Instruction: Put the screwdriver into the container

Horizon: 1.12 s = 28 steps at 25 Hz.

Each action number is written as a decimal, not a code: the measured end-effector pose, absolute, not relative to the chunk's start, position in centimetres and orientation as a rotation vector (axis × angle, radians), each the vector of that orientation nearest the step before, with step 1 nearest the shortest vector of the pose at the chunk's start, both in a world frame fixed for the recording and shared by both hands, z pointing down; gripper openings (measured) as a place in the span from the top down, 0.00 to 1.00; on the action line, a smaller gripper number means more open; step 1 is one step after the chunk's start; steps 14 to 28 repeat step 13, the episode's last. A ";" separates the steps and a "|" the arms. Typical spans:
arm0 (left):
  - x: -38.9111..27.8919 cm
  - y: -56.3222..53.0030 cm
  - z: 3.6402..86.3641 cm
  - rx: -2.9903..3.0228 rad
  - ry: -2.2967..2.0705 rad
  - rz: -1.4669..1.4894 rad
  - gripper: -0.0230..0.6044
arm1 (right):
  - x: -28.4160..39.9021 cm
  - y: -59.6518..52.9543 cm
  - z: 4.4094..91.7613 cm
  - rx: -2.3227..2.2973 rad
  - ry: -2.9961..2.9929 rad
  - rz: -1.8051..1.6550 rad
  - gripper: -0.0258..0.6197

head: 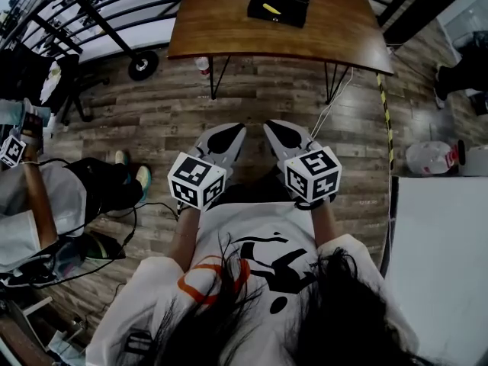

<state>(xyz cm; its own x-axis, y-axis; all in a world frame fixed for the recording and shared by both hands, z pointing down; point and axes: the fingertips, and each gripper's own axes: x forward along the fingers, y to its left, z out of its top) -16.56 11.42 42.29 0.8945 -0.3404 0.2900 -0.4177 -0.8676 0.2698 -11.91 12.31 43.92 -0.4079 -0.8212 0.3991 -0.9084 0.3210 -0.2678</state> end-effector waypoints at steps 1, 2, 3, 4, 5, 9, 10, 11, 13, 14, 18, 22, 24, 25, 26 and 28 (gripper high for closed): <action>-16.9 10.9 42.1 2.732 -0.556 0.332 0.96 | -12.4 11.8 43.8 1.586 -2.388 0.681 0.92; -17.1 10.3 41.8 2.731 -0.551 0.331 0.96 | -12.6 11.3 43.5 1.585 -2.384 0.684 0.92; -17.1 10.0 41.4 2.730 -0.548 0.331 0.96 | -12.6 10.9 43.1 1.583 -2.381 0.686 0.92; -16.8 10.0 41.2 2.732 -0.547 0.331 0.96 | -12.4 11.0 42.9 1.583 -2.382 0.684 0.92; -16.3 10.7 41.3 2.739 -0.548 0.331 0.96 | -11.9 11.6 42.9 1.583 -2.386 0.677 0.92; -14.5 15.9 43.3 2.782 -0.561 0.313 0.96 | -10.1 16.7 44.8 1.592 -2.414 0.613 0.92; -14.3 16.8 43.7 2.790 -0.564 0.309 0.96 | -10.0 17.6 45.1 1.594 -2.420 0.601 0.92; -14.3 17.6 44.0 2.796 -0.567 0.306 0.96 | -9.9 18.3 45.4 1.595 -2.424 0.591 0.92; -14.2 18.8 44.5 2.807 -0.573 0.299 0.96 | -9.8 19.5 45.8 1.597 -2.432 0.573 0.92; -14.2 18.8 44.5 2.807 -0.573 0.299 0.96 | -9.8 19.5 45.8 1.597 -2.432 0.573 0.92; -14.2 18.8 44.5 2.807 -0.573 0.299 0.96 | -9.8 19.5 45.8 1.597 -2.432 0.573 0.92; -14.2 18.8 44.5 2.807 -0.573 0.299 0.96 | -9.8 19.5 45.8 1.597 -2.432 0.573 0.92; -14.2 18.8 44.5 2.807 -0.573 0.299 0.96 | -9.8 19.5 45.8 1.597 -2.432 0.573 0.92; -14.2 18.8 44.5 2.807 -0.573 0.299 0.96 | -9.8 19.5 45.8 1.597 -2.432 0.573 0.92; -14.2 18.8 44.5 2.807 -0.573 0.299 0.96 | -9.8 19.5 45.8 1.597 -2.432 0.573 0.92; -14.2 18.8 44.5 2.807 -0.573 0.299 0.96 | -9.8 19.5 45.8 1.597 -2.432 0.573 0.92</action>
